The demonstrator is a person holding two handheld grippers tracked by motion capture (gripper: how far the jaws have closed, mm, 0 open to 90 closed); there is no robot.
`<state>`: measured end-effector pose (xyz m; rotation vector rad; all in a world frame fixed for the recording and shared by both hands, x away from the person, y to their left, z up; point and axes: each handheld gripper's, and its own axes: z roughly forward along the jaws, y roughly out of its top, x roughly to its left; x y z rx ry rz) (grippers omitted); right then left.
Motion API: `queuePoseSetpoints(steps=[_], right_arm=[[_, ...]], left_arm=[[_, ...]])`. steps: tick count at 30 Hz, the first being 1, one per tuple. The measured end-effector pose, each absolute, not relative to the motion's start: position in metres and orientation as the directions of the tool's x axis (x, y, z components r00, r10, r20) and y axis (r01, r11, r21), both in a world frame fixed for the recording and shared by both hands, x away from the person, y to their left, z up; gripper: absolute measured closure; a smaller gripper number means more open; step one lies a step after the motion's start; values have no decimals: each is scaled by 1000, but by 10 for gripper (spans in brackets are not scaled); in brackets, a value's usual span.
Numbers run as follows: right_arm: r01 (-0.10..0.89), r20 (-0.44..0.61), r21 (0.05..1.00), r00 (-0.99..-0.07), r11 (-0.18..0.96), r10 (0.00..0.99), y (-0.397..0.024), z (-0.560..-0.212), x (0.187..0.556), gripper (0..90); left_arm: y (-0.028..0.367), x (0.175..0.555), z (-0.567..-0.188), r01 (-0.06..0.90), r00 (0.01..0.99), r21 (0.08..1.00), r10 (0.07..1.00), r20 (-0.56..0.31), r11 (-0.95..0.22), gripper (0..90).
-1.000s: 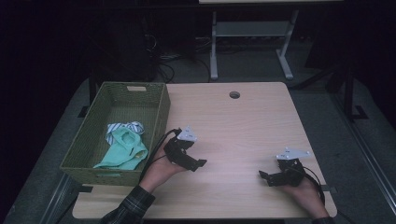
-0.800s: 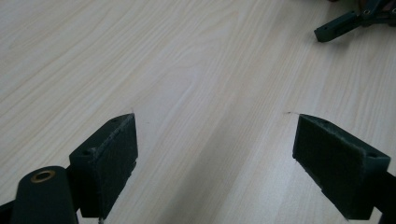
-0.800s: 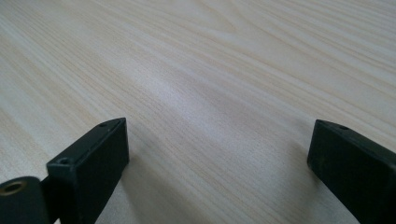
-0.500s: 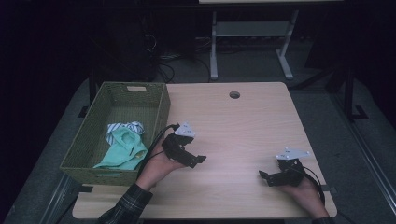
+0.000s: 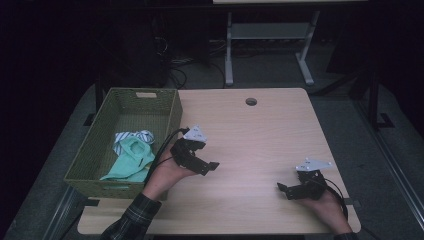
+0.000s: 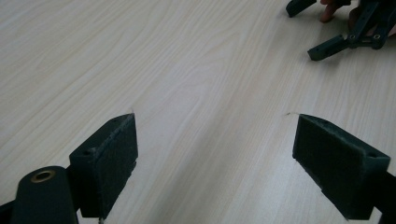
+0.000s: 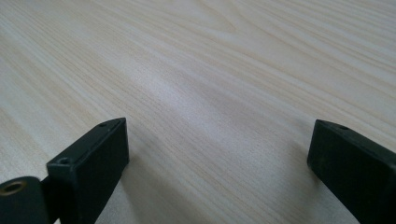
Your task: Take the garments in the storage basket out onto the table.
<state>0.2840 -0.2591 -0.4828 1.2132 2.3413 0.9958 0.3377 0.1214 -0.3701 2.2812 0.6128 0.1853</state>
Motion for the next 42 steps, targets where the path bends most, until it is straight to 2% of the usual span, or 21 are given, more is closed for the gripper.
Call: queuePoseSetpoints(steps=[16, 42], right_arm=[[591, 35, 705, -580, 391, 814, -259, -483, 285, 27], [589, 32, 706, -582, 394, 813, -259, -483, 285, 28]], left_arm=[[128, 348, -363, 385, 867, 702, 495, -52, -599, 135], [173, 354, -345, 416, 820, 725, 571, -38, -549, 134]])
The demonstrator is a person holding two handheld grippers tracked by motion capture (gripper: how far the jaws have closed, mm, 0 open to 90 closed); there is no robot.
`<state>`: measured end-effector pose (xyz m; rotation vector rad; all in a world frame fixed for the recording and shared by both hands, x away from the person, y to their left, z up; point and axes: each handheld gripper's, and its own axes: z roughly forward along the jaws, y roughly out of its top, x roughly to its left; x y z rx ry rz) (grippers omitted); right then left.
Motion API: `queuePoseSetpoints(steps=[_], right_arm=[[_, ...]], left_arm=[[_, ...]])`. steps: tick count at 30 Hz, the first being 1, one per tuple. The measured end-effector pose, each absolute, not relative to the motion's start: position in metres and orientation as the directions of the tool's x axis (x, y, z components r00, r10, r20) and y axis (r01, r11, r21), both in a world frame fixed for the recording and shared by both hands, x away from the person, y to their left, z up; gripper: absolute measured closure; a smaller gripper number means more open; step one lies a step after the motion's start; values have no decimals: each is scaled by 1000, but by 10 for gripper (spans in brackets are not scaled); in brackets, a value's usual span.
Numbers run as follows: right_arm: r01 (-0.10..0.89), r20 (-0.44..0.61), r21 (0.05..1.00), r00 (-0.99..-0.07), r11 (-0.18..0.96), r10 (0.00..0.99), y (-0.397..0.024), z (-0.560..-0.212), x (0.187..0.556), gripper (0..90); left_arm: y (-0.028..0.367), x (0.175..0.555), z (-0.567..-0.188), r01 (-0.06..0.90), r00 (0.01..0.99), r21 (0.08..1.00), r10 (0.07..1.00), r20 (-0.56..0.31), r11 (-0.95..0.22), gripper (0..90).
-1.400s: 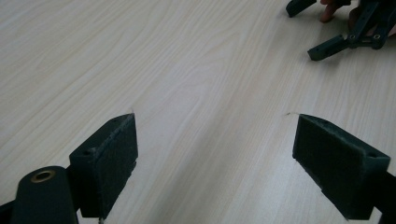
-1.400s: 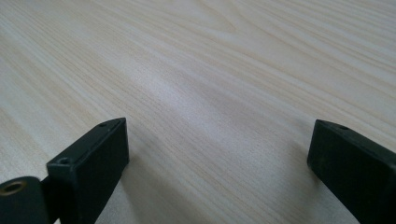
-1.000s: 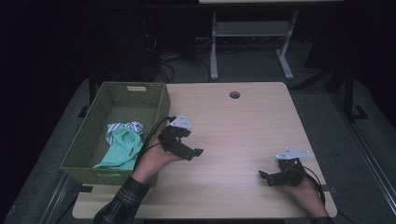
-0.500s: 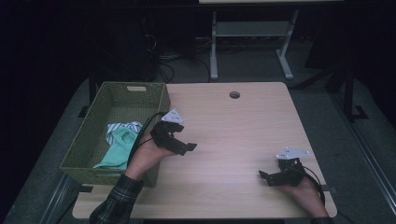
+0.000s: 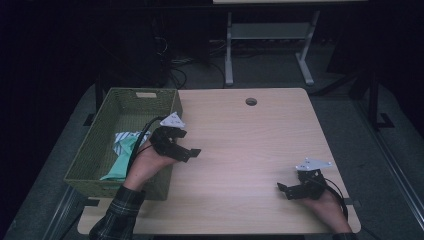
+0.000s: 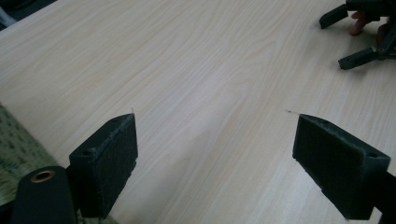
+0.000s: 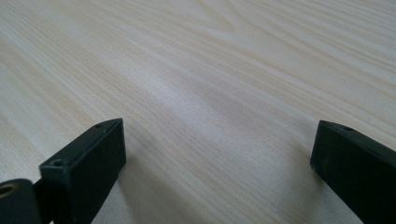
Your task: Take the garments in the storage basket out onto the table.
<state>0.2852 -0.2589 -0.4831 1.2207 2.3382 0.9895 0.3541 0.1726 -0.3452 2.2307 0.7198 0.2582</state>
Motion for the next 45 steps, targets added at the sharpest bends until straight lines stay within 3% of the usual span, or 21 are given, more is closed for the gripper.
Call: queuePoseSetpoints(steps=[45], right_arm=[[590, 31, 705, -579, 393, 815, -259, -483, 285, 20]], left_arm=[[257, 363, -336, 500, 701, 729, 713, -23, -468, 135]])
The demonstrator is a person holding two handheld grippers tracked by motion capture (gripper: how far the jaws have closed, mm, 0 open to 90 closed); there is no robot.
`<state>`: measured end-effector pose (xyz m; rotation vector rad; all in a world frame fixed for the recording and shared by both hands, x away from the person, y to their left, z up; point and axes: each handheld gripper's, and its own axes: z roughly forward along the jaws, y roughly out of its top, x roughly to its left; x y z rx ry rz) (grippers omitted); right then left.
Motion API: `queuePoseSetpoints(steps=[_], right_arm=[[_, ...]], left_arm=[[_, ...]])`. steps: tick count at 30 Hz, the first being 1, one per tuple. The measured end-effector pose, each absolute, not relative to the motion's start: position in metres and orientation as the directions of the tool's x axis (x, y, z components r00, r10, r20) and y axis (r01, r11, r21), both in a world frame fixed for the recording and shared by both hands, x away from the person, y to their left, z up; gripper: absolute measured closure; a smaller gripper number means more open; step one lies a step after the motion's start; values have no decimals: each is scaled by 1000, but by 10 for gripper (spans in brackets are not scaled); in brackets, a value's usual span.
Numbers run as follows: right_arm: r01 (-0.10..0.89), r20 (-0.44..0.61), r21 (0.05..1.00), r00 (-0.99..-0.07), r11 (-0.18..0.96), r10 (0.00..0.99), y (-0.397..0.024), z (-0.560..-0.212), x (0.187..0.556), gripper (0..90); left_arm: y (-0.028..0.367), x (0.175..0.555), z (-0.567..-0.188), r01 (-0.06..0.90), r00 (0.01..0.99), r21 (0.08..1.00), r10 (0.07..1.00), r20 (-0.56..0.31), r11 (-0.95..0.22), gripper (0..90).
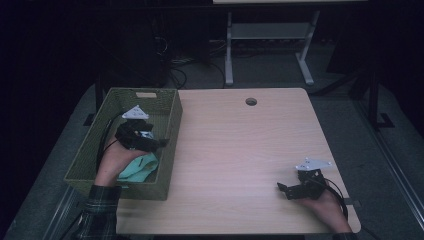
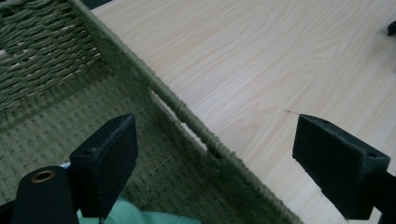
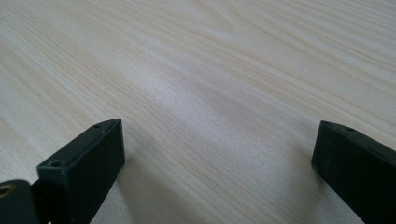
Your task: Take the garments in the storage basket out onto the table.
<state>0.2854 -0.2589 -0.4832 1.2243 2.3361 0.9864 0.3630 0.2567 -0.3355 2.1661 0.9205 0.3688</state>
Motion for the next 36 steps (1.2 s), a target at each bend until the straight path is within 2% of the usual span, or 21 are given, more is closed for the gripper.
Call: queuePoseSetpoints(steps=[21, 36], right_arm=[[591, 32, 705, -579, 393, 815, -259, -483, 285, 21], [591, 32, 705, -579, 393, 815, -259, -483, 285, 20]], left_arm=[[294, 370, -353, 580, 612, 702, 790, -39, -415, 142], [292, 384, -390, 662, 594, 588, 804, -34, -465, 159]])
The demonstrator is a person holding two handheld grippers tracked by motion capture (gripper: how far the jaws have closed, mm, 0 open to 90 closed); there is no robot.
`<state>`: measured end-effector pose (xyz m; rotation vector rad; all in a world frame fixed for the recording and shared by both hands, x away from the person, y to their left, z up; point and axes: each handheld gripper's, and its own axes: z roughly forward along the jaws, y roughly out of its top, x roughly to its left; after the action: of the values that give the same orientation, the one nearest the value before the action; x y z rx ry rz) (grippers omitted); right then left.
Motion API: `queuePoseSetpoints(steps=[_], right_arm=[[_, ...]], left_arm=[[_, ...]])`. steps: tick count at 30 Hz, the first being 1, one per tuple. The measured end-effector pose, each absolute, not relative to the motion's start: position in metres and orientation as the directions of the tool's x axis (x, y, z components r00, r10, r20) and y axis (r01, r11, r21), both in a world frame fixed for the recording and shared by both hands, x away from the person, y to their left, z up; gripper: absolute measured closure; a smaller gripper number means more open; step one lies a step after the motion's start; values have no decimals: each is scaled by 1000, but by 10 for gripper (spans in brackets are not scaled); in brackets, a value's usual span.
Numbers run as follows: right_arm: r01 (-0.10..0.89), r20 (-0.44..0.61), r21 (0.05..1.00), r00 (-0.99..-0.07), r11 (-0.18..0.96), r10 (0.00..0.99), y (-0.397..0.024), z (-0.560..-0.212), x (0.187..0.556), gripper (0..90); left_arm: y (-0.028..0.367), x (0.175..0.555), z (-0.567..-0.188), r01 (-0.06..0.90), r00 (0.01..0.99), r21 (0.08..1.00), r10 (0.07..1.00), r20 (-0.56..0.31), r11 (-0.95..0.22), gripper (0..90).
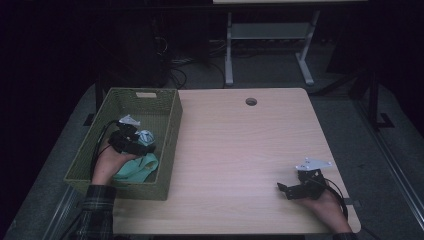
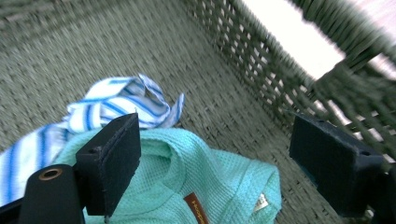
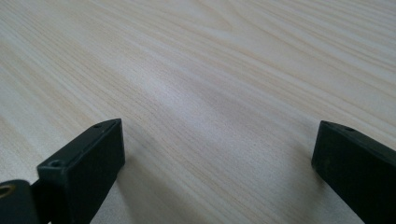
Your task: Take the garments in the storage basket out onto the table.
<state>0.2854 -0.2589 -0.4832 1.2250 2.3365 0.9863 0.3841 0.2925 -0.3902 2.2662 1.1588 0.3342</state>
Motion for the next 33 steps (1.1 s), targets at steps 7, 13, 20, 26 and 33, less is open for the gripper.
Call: queuePoseSetpoints(steps=[7, 13, 20, 26, 33], right_arm=[[591, 32, 705, -579, 392, 815, -259, -483, 285, 21], [591, 32, 705, -579, 393, 815, -259, -483, 285, 20], [591, 32, 705, -579, 393, 815, -259, -483, 285, 20], [591, 31, 705, -579, 393, 815, -259, -483, 285, 21], [591, 31, 705, -579, 393, 815, -259, -483, 285, 20]], left_arm=[[287, 388, -406, 694, 602, 525, 797, -47, -493, 159], [284, 390, -418, 725, 597, 458, 801, -45, -515, 160], [284, 392, -424, 753, 595, 406, 799, -83, -518, 239], [284, 392, -427, 767, 595, 363, 799, -91, -529, 410], [288, 391, -421, 784, 572, 357, 814, -98, -508, 765]])
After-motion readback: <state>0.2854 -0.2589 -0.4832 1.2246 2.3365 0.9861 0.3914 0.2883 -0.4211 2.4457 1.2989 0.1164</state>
